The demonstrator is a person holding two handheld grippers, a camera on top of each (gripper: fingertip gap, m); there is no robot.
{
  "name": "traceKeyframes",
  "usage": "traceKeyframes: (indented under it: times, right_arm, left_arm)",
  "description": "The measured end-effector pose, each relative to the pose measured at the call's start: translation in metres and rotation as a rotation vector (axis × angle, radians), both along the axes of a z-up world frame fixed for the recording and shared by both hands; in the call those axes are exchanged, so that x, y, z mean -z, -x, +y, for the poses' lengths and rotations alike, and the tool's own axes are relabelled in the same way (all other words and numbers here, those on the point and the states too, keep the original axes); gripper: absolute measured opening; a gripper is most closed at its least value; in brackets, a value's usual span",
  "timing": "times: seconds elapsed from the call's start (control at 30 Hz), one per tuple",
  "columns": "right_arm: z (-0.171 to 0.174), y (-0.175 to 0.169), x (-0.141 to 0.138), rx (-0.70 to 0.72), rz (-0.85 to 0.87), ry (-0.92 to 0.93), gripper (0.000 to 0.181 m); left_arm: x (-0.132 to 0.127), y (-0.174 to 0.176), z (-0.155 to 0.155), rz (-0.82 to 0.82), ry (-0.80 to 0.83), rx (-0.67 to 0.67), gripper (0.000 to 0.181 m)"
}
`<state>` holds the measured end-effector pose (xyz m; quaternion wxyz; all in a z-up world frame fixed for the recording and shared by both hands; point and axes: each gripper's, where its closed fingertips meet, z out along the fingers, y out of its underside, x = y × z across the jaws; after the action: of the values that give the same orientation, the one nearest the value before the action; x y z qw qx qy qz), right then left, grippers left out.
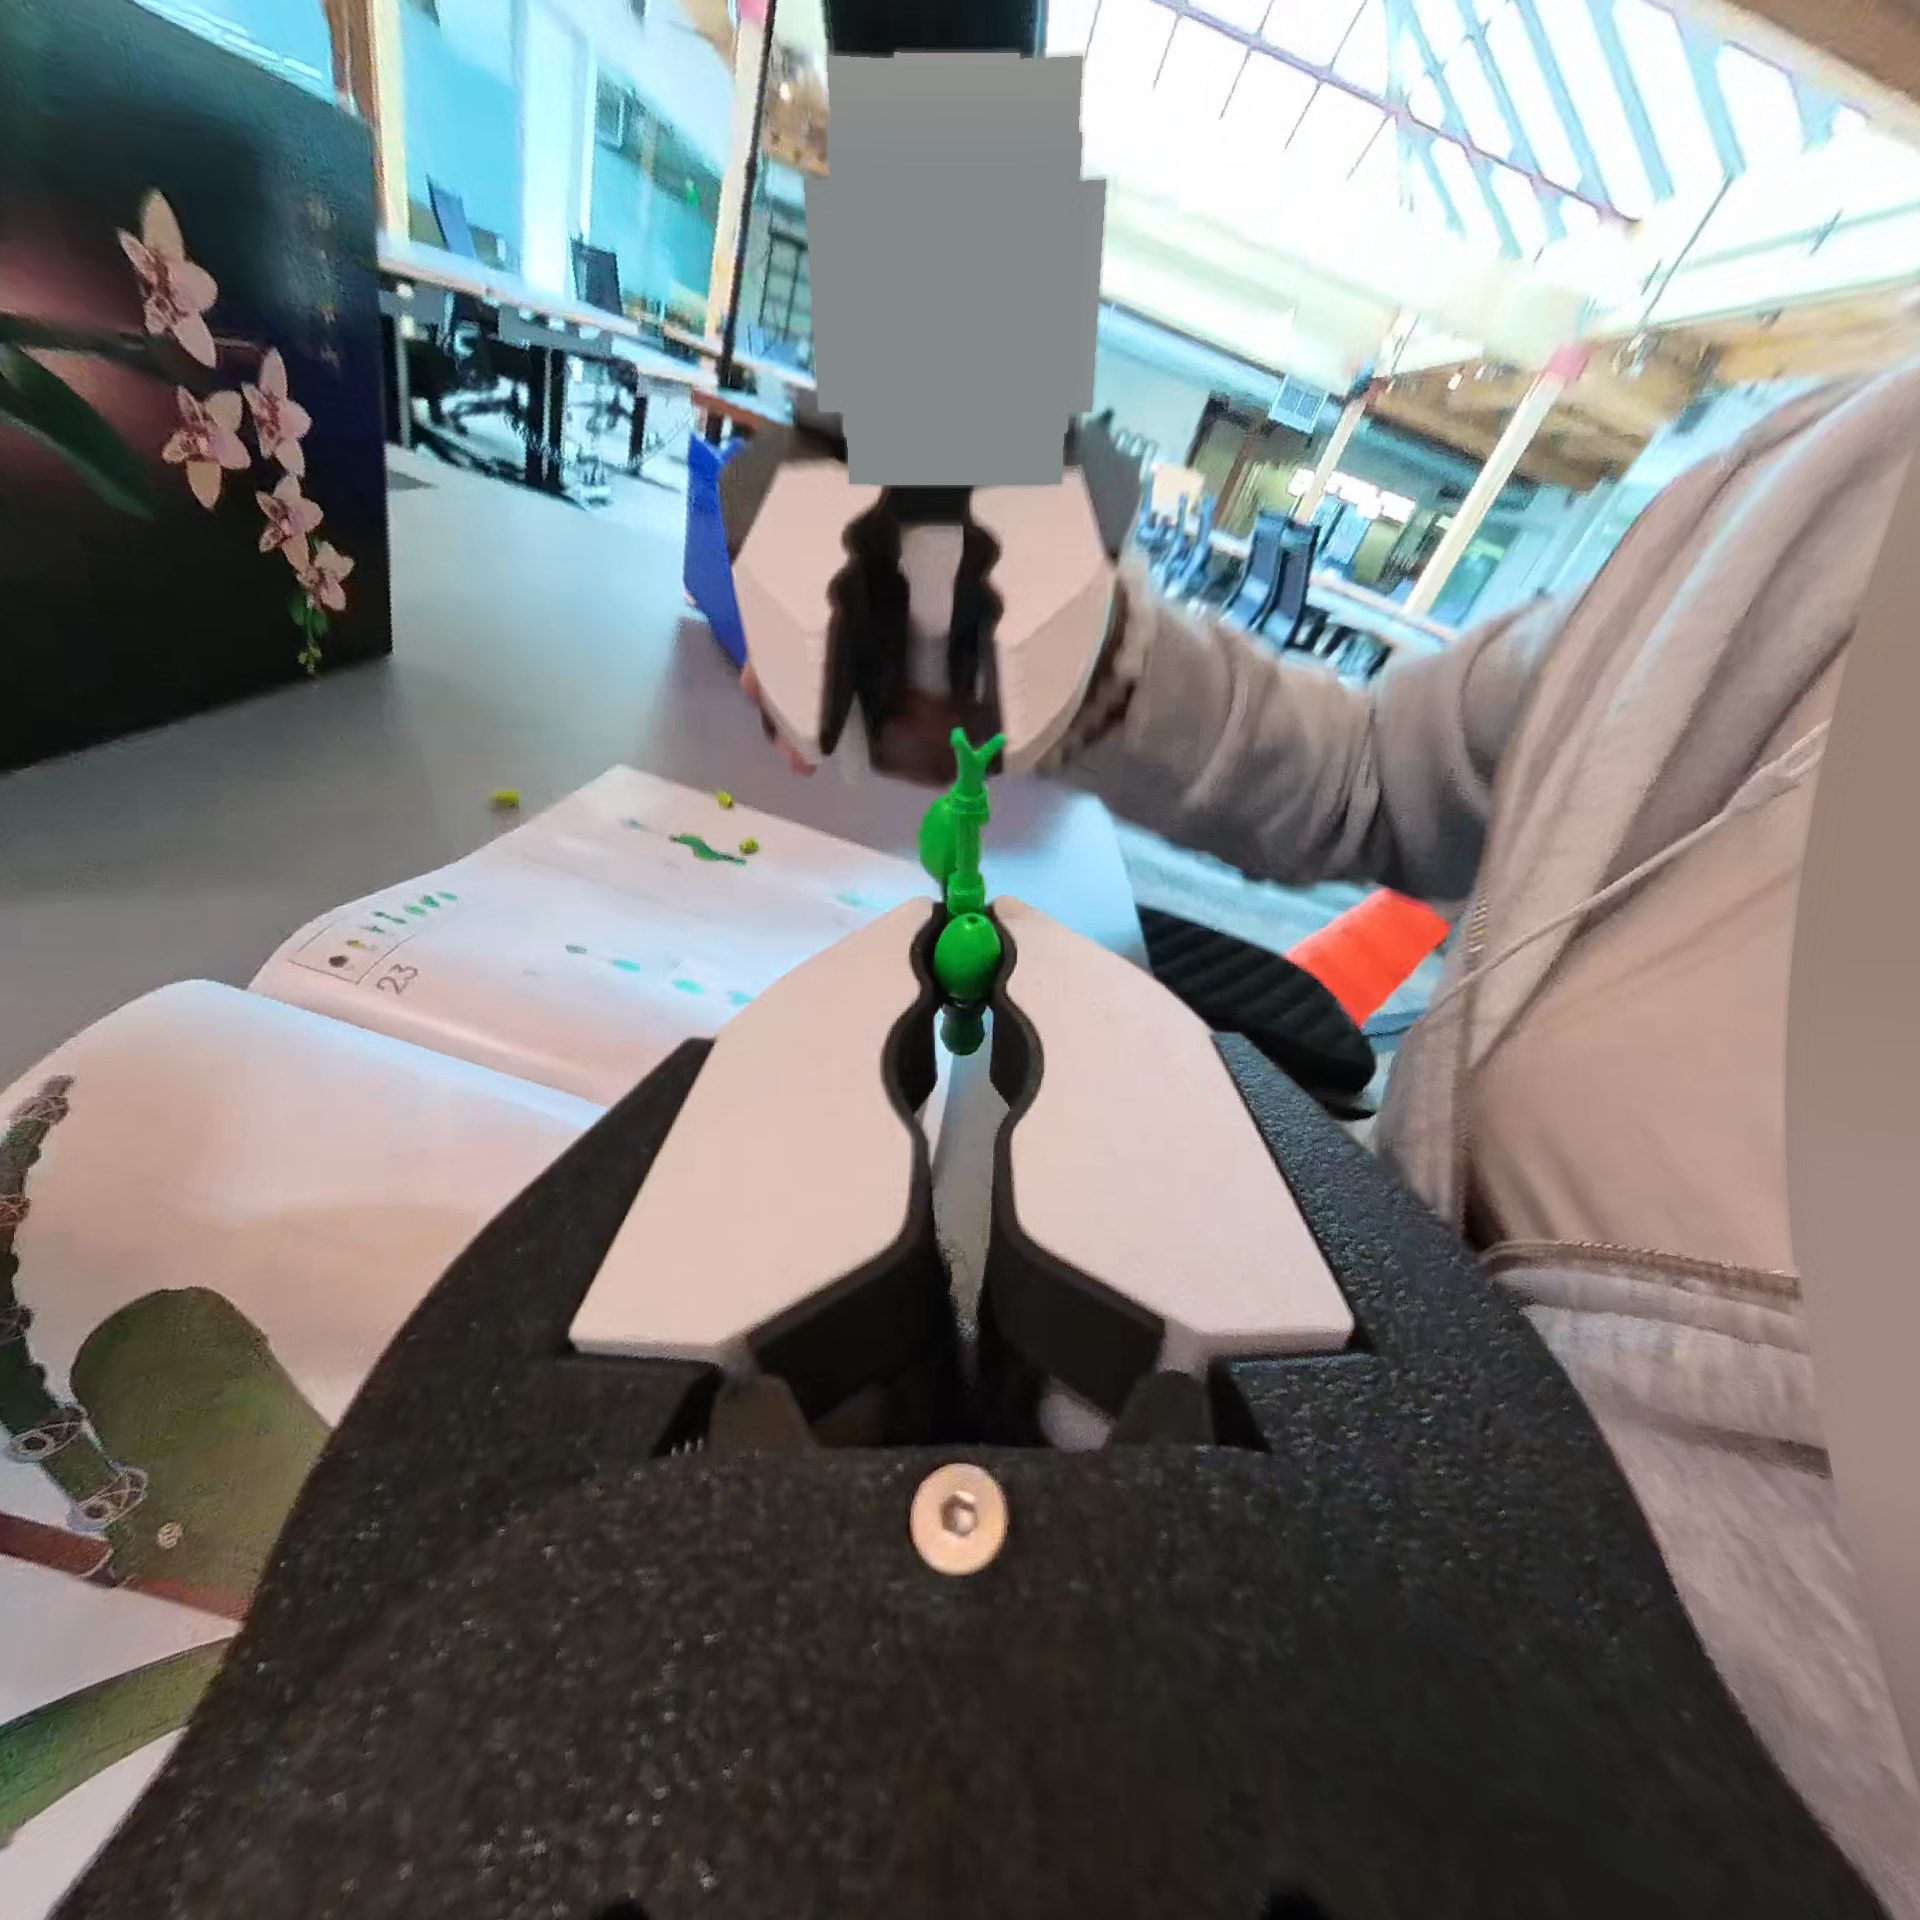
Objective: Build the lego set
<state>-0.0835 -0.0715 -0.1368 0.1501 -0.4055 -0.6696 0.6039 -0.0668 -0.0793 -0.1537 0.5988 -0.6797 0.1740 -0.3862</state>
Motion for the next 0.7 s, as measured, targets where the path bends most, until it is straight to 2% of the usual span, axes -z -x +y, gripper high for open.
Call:
traceKeyframes:
  times: [0.17, 0.3, 0.33, 0.4, 0.47, 0.6, 0.63, 0.7]
  right_arm:
    - [-0.024, 0.008, -0.014, -0.008, 0.094, 0.125, 0.030]
    - [-0.032, 0.007, -0.021, -0.059, 0.109, 0.098, 0.019]
    - [-0.035, 0.005, -0.022, -0.077, 0.115, 0.083, 0.008]
    - [-0.035, 0.003, -0.026, -0.070, 0.142, 0.076, 0.007]
    - [-0.033, 0.003, -0.031, -0.053, 0.154, 0.089, 0.006]
    - [-0.025, 0.003, -0.039, 0.002, 0.194, 0.129, 0.006]
    - [-0.024, 0.004, -0.039, 0.008, 0.191, 0.126, 0.006]
    - [-0.026, 0.004, -0.040, 0.011, 0.197, 0.129, 0.006]
  left_arm:
    - [-0.013, -0.005, -0.004, -0.028, -0.002, 0.033, 0.004]
    - [-0.017, -0.016, -0.006, -0.003, 0.019, 0.060, 0.004]
    - [-0.018, -0.018, -0.006, -0.001, 0.021, 0.061, 0.004]
    - [-0.022, -0.019, -0.006, 0.002, 0.017, 0.058, 0.004]
    - [-0.026, -0.018, -0.006, 0.000, 0.004, 0.038, 0.005]
    - [-0.035, -0.011, 0.000, -0.009, -0.026, -0.034, 0.033]
    - [-0.038, -0.010, 0.001, -0.011, -0.040, -0.048, 0.034]
    - [-0.045, -0.009, 0.002, -0.004, -0.089, -0.074, 0.023]
